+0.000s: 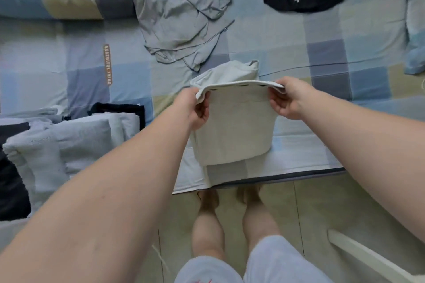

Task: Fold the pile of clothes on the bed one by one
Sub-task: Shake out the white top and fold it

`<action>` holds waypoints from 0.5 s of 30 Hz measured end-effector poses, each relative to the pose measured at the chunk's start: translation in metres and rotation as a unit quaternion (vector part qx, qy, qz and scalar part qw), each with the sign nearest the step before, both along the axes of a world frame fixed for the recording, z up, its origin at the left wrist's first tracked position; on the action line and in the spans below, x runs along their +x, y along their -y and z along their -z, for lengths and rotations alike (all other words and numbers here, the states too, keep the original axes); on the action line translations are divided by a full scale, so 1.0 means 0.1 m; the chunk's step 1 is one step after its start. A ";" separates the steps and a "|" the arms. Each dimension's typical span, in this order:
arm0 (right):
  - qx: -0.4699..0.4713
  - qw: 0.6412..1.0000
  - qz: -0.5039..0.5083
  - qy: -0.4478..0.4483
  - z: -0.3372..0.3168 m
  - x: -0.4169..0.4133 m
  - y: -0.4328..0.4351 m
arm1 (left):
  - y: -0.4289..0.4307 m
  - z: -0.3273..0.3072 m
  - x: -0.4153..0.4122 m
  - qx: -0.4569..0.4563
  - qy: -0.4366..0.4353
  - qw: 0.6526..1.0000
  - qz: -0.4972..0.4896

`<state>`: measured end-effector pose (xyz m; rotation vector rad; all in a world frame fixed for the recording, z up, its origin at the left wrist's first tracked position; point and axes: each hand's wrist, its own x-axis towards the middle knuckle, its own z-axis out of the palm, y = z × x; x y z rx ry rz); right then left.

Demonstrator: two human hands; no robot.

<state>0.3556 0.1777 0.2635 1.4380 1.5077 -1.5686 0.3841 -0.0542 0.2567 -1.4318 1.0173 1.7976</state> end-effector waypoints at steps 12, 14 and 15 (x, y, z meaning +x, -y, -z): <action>0.177 0.829 -0.497 -0.185 2.14 -0.87 -0.05 | -0.31 2.09 -0.66 -0.365 -0.238 0.776 0.456; 0.253 0.706 -0.636 -0.182 2.49 -0.61 -0.10 | -0.39 2.40 -0.45 -0.429 -0.279 0.633 0.581; 0.294 0.660 -0.662 -0.198 2.65 -0.52 -0.13 | -0.42 2.54 -0.37 -0.454 -0.291 0.597 0.594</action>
